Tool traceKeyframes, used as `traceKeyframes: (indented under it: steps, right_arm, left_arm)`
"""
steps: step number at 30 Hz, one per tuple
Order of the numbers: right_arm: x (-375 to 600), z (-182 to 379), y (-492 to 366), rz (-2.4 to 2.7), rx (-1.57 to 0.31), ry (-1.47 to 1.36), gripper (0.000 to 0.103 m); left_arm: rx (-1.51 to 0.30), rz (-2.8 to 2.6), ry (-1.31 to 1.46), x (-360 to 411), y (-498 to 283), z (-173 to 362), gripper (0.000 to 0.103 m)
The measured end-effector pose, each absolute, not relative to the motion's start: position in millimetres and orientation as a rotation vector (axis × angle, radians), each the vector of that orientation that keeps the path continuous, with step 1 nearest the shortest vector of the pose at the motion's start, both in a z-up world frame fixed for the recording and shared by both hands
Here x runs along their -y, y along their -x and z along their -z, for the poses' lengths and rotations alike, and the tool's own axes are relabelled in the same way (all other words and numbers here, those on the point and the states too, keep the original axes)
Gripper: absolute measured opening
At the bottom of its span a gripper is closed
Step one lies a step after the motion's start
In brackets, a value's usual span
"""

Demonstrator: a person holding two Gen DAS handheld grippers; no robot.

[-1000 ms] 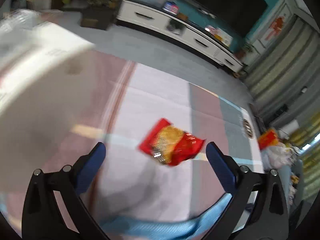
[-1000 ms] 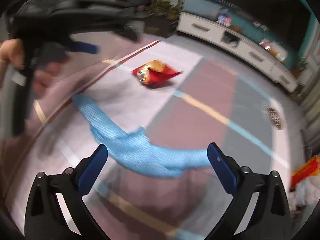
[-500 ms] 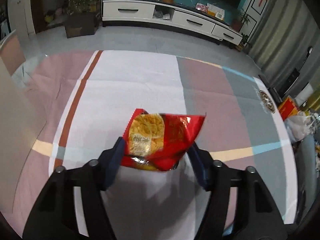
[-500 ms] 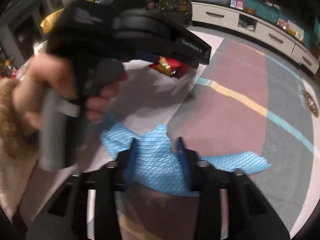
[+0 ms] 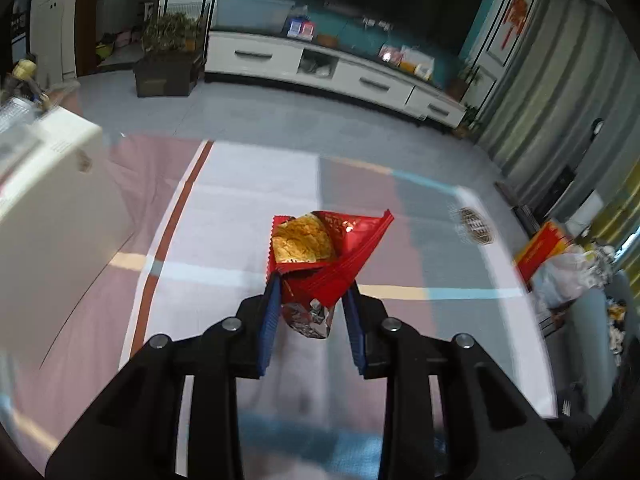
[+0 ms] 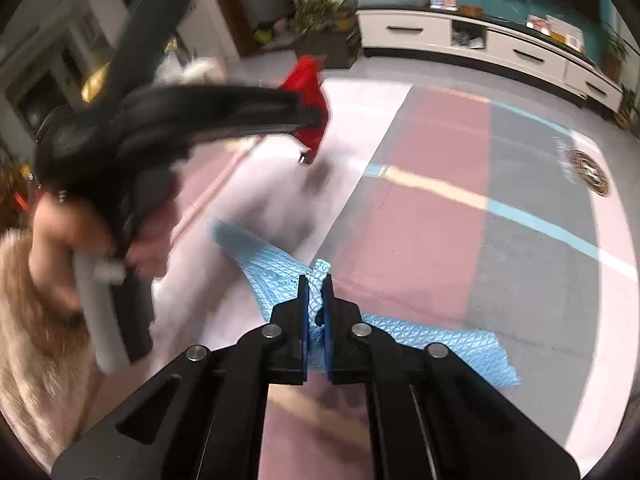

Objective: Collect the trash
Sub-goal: 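Carry the red chip bag and blue cloth over the bin and release both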

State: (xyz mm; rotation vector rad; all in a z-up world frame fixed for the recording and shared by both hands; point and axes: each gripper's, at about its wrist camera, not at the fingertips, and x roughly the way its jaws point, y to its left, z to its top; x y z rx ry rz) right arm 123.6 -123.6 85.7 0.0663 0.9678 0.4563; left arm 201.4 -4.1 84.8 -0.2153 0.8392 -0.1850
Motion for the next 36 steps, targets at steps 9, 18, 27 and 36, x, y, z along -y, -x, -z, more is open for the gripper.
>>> traceKeyframes:
  steps: [9, 18, 27, 36]
  right_arm:
    - [219.3, -176.3, -39.5, -0.209, -0.731, -0.243, 0.007]
    - [336.9, -180.6, 75.6, 0.163, -0.568, -0.438, 0.007]
    - [424.1, -129.3, 133.4, 0.53, -0.582, -0.569, 0.007]
    - [471.9, -108.3, 196.4, 0.675, -0.526, -0.711, 0.007]
  left_arm:
    - [-0.679, 0.274, 0.188, 54.3, -87.9, -176.0, 0.032]
    - [-0.681, 0.509, 0.066, 177.4, 0.9, -175.1, 0.033]
    - [-0.783, 0.716, -0.04, 306.6, 38.4, -131.5, 0.034]
    - [-0.896, 0.9, -0.112, 395.4, 59.4, -84.8, 0.035]
